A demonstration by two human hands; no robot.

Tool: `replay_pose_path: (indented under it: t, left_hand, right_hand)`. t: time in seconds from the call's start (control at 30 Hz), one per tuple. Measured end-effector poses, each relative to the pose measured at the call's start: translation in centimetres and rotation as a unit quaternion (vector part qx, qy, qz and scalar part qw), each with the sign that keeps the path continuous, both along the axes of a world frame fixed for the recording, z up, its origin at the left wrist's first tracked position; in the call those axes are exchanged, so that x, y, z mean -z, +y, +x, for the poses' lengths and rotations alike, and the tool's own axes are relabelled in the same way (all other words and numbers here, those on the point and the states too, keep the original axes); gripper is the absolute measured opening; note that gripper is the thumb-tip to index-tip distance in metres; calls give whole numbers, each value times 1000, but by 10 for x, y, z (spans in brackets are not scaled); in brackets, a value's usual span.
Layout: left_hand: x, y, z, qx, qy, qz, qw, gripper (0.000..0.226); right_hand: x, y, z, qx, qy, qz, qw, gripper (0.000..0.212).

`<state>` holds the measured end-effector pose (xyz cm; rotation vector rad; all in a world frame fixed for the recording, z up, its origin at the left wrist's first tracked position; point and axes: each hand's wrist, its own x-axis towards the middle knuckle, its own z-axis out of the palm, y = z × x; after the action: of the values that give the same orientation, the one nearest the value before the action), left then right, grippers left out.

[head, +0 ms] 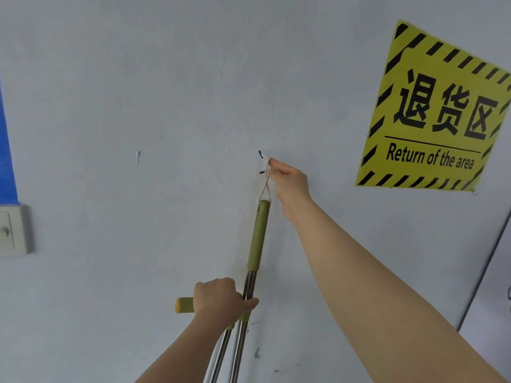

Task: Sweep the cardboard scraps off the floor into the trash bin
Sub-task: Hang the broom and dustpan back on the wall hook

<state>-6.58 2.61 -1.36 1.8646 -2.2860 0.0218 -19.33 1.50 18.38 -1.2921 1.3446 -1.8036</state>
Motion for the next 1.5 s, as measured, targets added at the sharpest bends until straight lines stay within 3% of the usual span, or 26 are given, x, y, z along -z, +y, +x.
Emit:
replay_pose_path:
  t: [0.23,0.4,0.53,0.7,1.1,1.5]
  left_hand:
    - [7,-10,6,-30,13,14,999,55]
    - [11,-13,9,-39,16,15,999,56]
    - [12,-17,7,-45,25,28,998,55]
    - [17,-23,5,-49,30,47,997,56]
    - [40,-36,-8,-49,39,75,995,58]
    - [42,-42,-11,-34,26,114,993,61]
  right_hand:
    - [10,-34,1,120,116,-17,986,14]
    - [12,-41,2,157,143,-27,977,16]
    - [7,-44,-1,160,142,-17,977,6]
    - [5,-44,-5,127,126,-5,984,27]
    - [4,-43,-3,135,92,20,986,24]
    - [9,-36,-5,133,121,17,984,33]
